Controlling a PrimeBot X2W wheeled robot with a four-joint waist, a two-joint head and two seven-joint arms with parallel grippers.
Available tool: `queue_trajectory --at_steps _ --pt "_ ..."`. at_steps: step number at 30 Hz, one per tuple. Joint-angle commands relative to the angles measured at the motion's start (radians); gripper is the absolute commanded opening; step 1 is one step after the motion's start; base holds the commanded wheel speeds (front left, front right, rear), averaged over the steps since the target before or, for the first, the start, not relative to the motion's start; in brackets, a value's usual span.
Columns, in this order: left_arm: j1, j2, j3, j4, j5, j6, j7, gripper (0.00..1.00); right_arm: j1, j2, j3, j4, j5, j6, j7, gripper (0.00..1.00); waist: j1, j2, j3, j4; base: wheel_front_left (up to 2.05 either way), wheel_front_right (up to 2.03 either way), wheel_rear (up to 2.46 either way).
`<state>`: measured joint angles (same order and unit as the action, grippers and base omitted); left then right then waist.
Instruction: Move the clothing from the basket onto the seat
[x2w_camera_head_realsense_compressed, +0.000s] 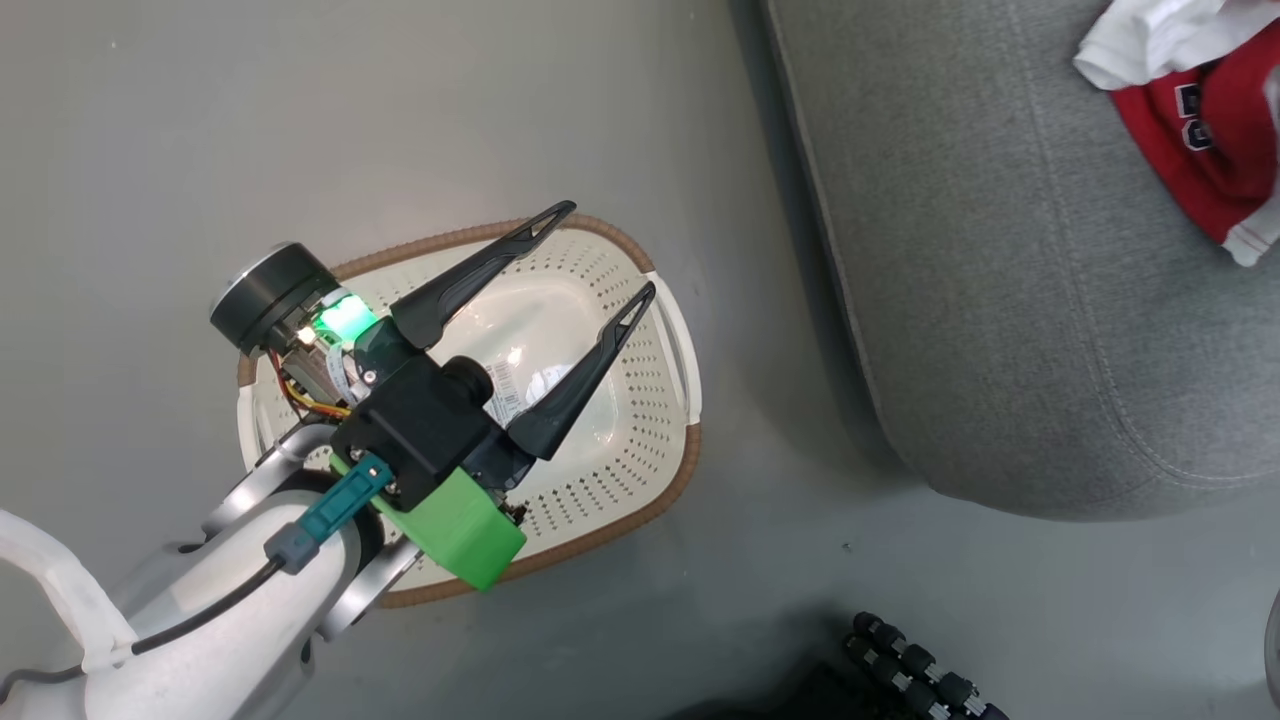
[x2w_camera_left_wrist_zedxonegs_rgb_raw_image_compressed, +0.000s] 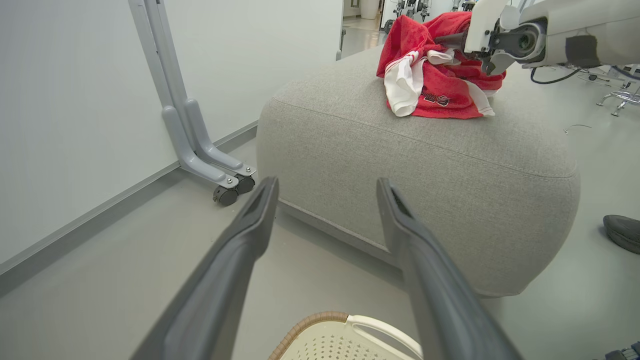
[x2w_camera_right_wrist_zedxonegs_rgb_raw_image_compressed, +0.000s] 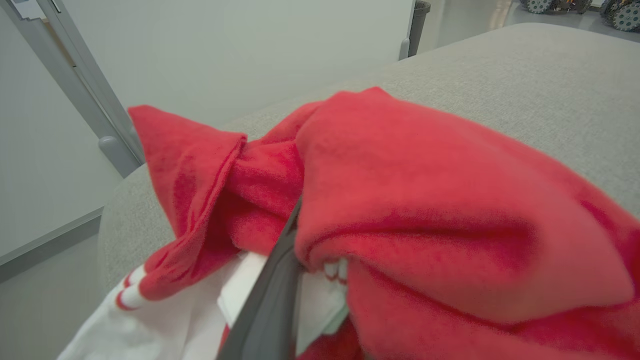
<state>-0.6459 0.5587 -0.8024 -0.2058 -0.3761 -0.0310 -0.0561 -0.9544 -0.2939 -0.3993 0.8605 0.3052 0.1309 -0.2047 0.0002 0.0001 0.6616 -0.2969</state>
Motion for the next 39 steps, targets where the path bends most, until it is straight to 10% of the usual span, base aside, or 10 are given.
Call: queue_trajectory --at_steps 1,10,21,39 --pt "-0.022 0.004 0.001 0.004 0.004 -0.005 -0.006 1.00 0.007 -0.001 -0.002 0.026 -0.007 0.000 -0.013 1.00 -0.0002 -0.0001 0.029 0.023 0.00 0.00 0.00" --pt "0.005 -0.008 -0.011 0.040 -0.012 0.003 -0.024 1.00 0.097 0.027 0.035 0.046 -0.024 0.000 -0.061 1.00 -0.0002 -0.0001 -0.045 -0.010 0.00 0.00 0.00" --pt "0.109 -0.046 -0.013 0.134 -0.069 0.050 -0.089 1.00 0.380 0.125 0.075 -0.244 -0.076 0.000 -0.061 1.00 -0.0002 -0.0001 -0.236 -0.008 0.00 0.00 0.00" --pt "0.278 -0.128 0.082 0.267 -0.156 0.138 -0.204 1.00 0.766 0.231 0.238 -0.724 -0.127 0.000 -0.004 1.00 -0.0002 -0.0001 -0.479 0.178 0.00 0.00 0.00"
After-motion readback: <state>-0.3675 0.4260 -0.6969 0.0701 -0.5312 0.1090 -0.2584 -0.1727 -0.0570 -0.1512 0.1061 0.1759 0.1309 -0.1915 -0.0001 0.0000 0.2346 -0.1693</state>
